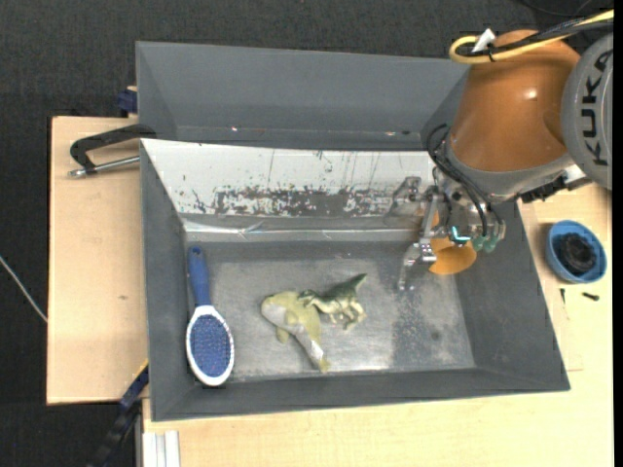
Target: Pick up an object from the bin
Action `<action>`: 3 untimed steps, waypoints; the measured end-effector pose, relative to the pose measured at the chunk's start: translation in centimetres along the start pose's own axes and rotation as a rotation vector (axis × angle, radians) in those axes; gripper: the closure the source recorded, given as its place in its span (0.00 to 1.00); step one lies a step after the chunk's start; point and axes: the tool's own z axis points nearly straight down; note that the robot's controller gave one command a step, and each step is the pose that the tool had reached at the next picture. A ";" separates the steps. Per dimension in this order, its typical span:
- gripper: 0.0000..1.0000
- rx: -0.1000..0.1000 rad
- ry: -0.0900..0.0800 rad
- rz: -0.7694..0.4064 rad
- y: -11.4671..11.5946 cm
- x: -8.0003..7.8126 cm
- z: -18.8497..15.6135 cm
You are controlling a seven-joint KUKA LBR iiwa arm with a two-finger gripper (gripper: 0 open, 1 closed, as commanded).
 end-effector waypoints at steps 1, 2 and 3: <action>0.00 0.000 -0.003 -0.010 0.1 -0.1 14.8; 0.00 -0.002 -0.015 0.211 7.5 2.8 15.0; 1.00 -0.003 -0.020 0.212 7.4 2.7 14.9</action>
Offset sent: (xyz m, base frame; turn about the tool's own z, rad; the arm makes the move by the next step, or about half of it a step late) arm 0.0011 0.0010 -0.1450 -0.0113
